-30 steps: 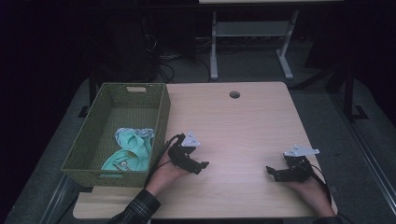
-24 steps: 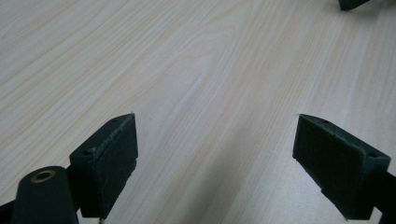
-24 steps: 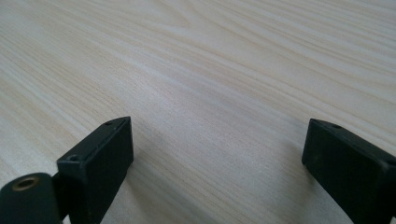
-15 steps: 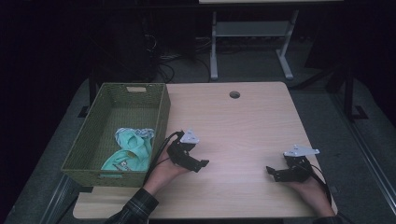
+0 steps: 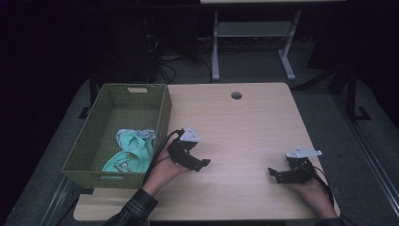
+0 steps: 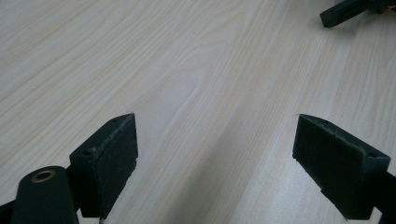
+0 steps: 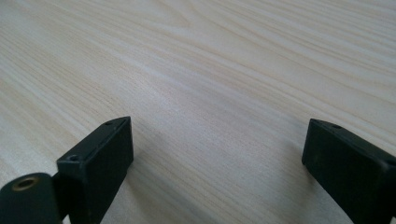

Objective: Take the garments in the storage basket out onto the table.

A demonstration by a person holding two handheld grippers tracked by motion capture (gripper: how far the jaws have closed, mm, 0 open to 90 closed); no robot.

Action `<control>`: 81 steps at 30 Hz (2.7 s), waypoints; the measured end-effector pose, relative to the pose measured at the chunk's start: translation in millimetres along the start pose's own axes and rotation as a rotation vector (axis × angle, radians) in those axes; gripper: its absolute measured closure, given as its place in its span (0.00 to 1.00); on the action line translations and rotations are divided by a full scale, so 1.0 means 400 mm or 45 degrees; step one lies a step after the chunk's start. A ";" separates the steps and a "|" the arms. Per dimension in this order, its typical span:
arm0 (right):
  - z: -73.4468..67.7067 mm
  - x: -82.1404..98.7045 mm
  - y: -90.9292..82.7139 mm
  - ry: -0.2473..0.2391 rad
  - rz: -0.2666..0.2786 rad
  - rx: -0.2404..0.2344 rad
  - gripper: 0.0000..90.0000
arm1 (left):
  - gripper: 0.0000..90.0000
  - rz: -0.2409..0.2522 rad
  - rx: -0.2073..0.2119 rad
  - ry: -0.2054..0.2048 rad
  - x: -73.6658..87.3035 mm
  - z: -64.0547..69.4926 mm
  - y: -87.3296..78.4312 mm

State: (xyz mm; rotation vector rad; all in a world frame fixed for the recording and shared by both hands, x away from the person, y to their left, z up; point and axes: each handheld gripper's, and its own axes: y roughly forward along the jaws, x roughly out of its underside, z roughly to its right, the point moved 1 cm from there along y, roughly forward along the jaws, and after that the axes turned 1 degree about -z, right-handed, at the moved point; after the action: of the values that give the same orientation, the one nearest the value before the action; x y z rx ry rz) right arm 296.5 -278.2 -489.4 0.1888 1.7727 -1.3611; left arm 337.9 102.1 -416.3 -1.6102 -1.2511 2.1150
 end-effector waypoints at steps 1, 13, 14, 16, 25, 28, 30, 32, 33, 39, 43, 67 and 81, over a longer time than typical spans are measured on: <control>0.000 0.000 0.000 -0.001 0.001 0.000 0.10 | 0.15 0.000 0.001 0.003 -0.002 -0.001 -0.001; 0.000 0.000 0.000 -0.001 0.001 0.001 0.10 | 0.15 0.033 0.034 -0.002 -0.027 -0.009 -0.024; 0.000 0.000 0.000 0.000 0.001 0.000 0.10 | 0.15 0.033 0.036 0.001 -0.028 -0.009 -0.027; 0.000 0.000 0.000 -0.001 0.001 0.000 0.10 | 0.15 0.040 0.047 -0.010 -0.031 -0.009 -0.030; 0.000 0.000 0.000 0.001 0.000 0.000 0.10 | 0.15 0.059 0.060 -0.004 -0.043 -0.014 -0.052; 0.000 0.000 0.000 0.001 0.000 0.000 0.10 | 0.15 0.077 0.055 -0.009 -0.047 -0.020 -0.066; 0.000 0.000 0.000 0.001 0.000 0.000 0.10 | 0.15 0.082 0.054 -0.010 -0.049 -0.025 -0.075; 0.000 0.000 0.000 0.000 0.001 0.001 0.10 | 0.15 0.083 0.049 -0.009 -0.049 -0.029 -0.082; 0.000 0.000 0.000 0.000 0.000 0.001 0.10 | 0.15 0.087 0.047 -0.012 -0.049 -0.030 -0.085; 0.000 0.000 0.000 0.002 0.000 0.000 0.10 | 0.15 0.099 0.034 -0.016 -0.048 -0.042 -0.111; 0.000 0.000 0.000 0.002 0.000 0.001 0.10 | 0.15 0.110 0.031 -0.012 -0.049 -0.045 -0.130; 0.000 0.000 0.000 0.002 0.000 0.001 0.10 | 0.15 0.112 -0.029 -0.030 -0.017 -0.096 -0.208; 0.000 0.000 0.000 0.002 0.000 0.000 0.10 | 0.15 0.122 -0.055 -0.050 0.013 -0.128 -0.253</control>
State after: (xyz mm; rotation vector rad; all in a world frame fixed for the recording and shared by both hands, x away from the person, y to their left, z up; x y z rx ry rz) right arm 296.5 -278.1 -489.4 0.1902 1.7741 -1.3617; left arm 348.4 193.5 -349.6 -1.6868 -1.2643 2.2012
